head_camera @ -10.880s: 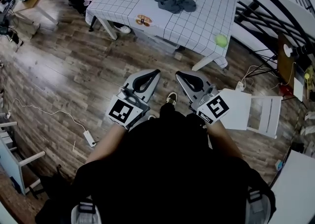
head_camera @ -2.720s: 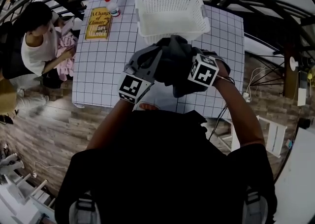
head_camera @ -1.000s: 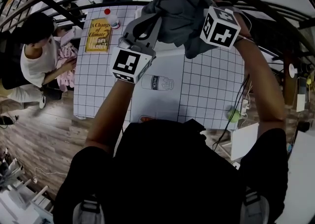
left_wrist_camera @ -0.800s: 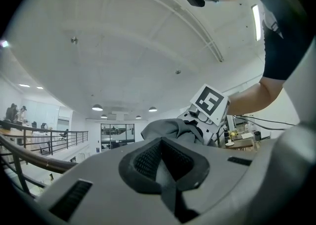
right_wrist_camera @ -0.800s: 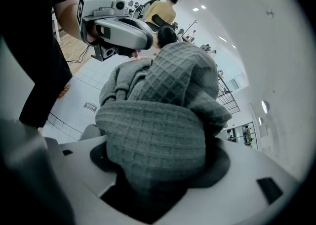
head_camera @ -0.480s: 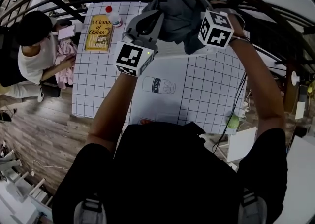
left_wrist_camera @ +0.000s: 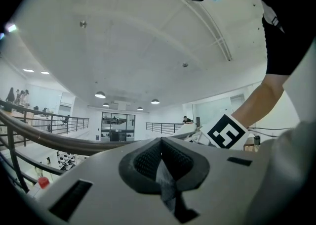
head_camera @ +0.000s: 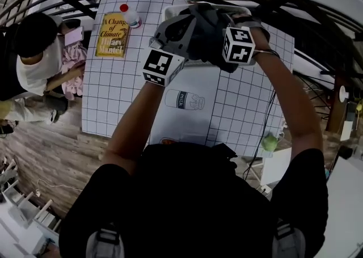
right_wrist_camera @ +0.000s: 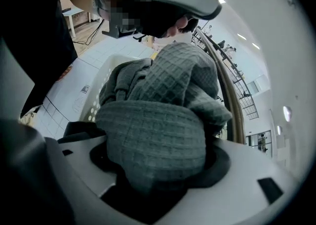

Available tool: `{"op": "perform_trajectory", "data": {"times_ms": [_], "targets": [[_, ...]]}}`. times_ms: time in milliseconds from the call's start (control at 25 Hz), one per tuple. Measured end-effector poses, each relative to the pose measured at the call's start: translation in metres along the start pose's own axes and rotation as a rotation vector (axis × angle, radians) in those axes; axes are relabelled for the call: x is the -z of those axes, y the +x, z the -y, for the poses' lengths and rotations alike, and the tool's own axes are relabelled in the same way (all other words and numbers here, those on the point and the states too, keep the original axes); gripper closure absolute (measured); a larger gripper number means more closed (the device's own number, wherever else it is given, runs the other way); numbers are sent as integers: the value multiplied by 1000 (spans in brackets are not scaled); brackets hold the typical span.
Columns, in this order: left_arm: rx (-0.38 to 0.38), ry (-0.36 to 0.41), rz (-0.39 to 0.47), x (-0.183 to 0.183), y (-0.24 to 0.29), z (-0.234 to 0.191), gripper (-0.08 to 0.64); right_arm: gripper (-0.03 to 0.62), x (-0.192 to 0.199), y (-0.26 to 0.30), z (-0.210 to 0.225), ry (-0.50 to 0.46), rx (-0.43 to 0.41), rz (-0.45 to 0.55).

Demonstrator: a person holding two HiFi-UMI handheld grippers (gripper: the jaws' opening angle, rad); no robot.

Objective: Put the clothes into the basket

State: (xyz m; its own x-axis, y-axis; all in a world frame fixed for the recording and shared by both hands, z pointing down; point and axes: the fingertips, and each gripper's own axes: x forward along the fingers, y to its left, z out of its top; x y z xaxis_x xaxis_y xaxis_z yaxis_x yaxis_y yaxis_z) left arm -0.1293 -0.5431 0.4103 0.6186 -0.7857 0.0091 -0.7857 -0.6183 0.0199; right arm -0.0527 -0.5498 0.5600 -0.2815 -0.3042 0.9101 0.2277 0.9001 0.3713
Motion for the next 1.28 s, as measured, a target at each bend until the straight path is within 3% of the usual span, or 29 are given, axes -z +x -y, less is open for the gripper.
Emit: {"op": "perform_trajectory", "data": {"times_ms": [440, 1280], "targets": [[30, -7, -61, 43, 23, -1, 557, 244, 8, 62, -21, 3, -94, 6], [78, 16, 15, 52, 56, 2, 557, 227, 21, 147, -58, 78, -255, 20]]}}
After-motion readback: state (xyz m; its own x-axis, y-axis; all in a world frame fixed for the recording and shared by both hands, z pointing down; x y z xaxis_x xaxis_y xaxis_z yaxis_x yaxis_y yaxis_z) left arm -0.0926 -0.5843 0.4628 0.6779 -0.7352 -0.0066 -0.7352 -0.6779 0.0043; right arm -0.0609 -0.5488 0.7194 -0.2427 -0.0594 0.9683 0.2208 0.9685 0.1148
